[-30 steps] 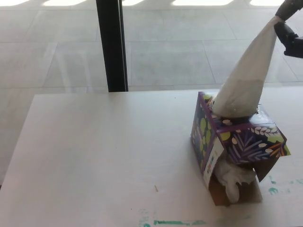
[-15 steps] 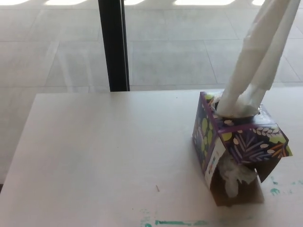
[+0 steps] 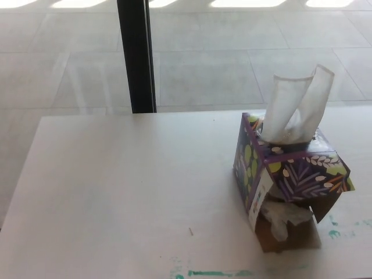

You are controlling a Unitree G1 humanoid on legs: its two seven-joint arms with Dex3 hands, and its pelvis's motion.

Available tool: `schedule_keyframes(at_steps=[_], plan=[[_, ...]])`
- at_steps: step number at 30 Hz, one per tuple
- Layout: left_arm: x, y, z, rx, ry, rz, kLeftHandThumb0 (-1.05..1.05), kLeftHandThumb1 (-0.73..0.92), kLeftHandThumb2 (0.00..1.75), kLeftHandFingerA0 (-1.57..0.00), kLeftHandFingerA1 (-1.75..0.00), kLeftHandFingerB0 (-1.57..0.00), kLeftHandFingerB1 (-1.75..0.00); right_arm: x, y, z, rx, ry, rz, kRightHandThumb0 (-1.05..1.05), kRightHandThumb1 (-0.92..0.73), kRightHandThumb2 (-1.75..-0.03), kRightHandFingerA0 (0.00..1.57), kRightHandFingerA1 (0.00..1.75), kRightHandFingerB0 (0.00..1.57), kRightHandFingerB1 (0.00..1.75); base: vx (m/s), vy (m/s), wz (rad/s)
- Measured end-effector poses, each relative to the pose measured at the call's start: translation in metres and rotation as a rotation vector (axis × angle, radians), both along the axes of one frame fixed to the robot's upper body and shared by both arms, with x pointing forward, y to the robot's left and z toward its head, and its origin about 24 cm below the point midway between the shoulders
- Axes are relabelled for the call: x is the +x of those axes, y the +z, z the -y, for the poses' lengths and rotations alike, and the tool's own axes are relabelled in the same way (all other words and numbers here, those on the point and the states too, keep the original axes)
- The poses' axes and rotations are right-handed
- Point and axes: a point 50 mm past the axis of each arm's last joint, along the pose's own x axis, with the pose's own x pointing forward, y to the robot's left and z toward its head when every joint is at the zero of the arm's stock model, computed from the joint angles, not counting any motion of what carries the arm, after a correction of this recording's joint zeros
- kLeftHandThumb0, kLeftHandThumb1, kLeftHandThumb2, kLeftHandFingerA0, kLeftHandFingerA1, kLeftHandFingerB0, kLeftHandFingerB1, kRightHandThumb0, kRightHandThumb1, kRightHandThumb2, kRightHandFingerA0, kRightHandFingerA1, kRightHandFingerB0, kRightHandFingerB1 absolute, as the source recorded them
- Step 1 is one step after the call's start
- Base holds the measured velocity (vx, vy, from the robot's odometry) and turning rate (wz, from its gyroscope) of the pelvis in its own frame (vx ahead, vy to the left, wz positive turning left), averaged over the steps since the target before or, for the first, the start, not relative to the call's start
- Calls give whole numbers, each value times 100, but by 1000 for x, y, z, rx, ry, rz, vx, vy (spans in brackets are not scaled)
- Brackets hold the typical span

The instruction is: The robot uses its right hand to pull out a tissue from the tissue box kept in the middle of the desk and put it on the right side

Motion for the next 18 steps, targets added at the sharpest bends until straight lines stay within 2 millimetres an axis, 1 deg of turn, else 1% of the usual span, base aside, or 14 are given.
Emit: schedule_keyframes(at_steps=[2, 3, 5, 6, 7, 8, 9, 11, 12, 13, 14, 16, 17, 18], plan=[[0, 0, 0, 1, -1, 0, -105, 88, 90, -91, -132, -45, -147, -5, 5, 5, -6, -23, 17, -36, -61, -93, 99, 175, 81, 154, 0, 0, 0], [0, 0, 0, 2, -1, 1, -105, 88, 90, -87, -134, -45, -147, -6, 6, 6, -9, -27, 19, -36, -59, -91, 104, 170, 86, 145, 0, 0, 0], [0, 1, 0, 3, -2, 2, -105, 88, 90, -86, -133, -45, -146, -8, 7, 8, -18, -36, 21, -36, -59, -90, 99, 175, 77, 156, 0, 0, 0], [0, 1, 0, 4, -2, 2, -105, 90, 88, -84, -133, -44, -144, -9, 6, 8, -33, -37, 18, -35, -58, -97, 100, 175, 82, 152, 0, 0, 0], [0, 1, 0, 4, -2, 2, -105, 88, 90, -84, -133, -44, -145, -9, 5, 8, -40, -37, 16, -34, -63, -82, 98, 175, 82, 146, 0, 0, 0], [1, 1, -1, 4, -3, 5, -105, 86, 90, -85, -133, -46, -146, -8, 2, 6, -65, -34, 1, -37, -53, -103, 119, 130, 88, 103, 0, 0, 0], [2, 1, -1, 4, -3, 7, -105, 86, 90, -85, -134, -45, -146, -8, -2, 4, -95, -29, -19, -32, -68, -75, 92, 161, 85, 100, 0, 0, 0], [3, 1, -1, 4, -4, 11, -105, 86, 90, -84, -134, -46, -147, -5, -12, 0, -133, -14, -66, -34, -72, -72, 87, 152, 84, 95, 0, 0, 0], [4, 1, -1, 4, -5, 12, -105, 87, 89, -86, -133, -46, -146, -4, -16, -1, -146, -8, -87, -38, -78, -65, 83, 135, 84, 74, 0, 0, 0], [4, 1, -1, 4, -5, 14, -105, 87, 89, -85, -132, -44, -146, -3, -20, -4, -164, 1, -112, -35, -72, -64, 80, 143, 78, 82, 0, 0, 0], [4, 1, 0, 4, -5, 14, -105, 87, 90, -88, -131, -44, -145, -2, -23, -5, -174, 4, -132, -33, -71, -65, 78, 148, 73, 109, 0, 0, 0], [5, 1, 0, 3, -5, 15, -105, 88, 88, -85, -130, -44, -142, 0, -30, -8, -199, 13, -175, -34, -71, -62, 72, 165, 64, 143, 0, 0, 0], [5, 1, 0, 3, -6, 16, -105, 88, 88, -85, -130, -44, -142, 1, -34, -9, -212, 15, -200, -34, -71, -62, 72, 165, 64, 143, 0, 0, 0], [5, 1, 0, 3, -6, 16, -105, 86, 88, -87, -131, -45, -143, 3, -40, -10, -229, 18, -233, -32, -72, -63, 78, 162, 70, 126, 0, 0, 0]])
